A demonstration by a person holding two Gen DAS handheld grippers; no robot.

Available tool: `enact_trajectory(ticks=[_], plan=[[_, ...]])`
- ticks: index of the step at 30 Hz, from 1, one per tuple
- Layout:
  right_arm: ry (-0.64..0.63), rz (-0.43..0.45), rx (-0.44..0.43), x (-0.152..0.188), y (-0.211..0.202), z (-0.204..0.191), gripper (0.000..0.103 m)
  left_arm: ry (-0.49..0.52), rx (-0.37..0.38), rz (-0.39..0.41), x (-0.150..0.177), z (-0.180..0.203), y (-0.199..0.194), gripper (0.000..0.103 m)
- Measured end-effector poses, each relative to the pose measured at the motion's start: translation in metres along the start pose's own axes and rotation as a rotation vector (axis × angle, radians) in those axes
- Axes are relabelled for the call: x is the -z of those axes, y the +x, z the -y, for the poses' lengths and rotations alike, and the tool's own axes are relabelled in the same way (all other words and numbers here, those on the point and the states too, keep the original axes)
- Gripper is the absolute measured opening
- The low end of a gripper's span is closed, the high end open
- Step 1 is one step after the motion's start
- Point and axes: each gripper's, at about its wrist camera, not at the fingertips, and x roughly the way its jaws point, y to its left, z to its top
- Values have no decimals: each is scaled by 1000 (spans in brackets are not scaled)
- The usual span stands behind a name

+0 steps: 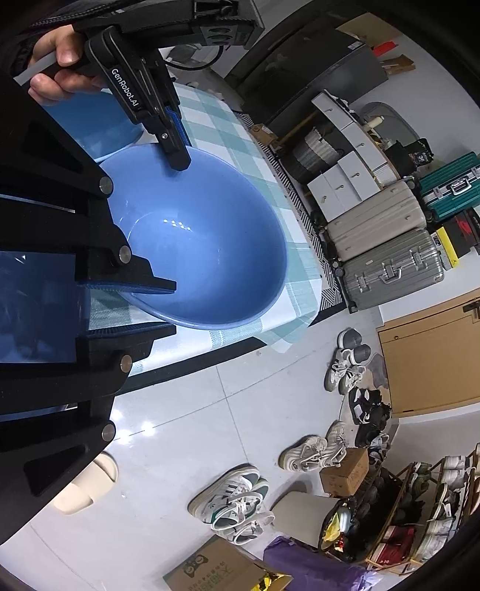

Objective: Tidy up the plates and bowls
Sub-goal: 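Close the left tool on a blue bowl rim while the right tool grips another bowl rim, then lift and carry the blue bowls with both tools across the tablecloth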

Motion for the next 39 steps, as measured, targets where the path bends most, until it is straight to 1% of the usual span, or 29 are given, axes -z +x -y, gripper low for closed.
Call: enact_trajectory(ticks=[6,12,23,31,39], plan=[[-11,31,-7,1,-15,-4,16,3,1,33,-2,3,-17,12],[-41,73,4,3,-40,-14,16,13,-1,69,0,10,-44,12],[-77,152,-15,11,-96,-39,16,19,7,147,10,25,-121,12],[-108,187,-42,25,-129,-65,16,2,16,189,33,25,-179,12],[-156,210,-70,48,-153,-99,16,-16,9,219,67,14,-230,12]])
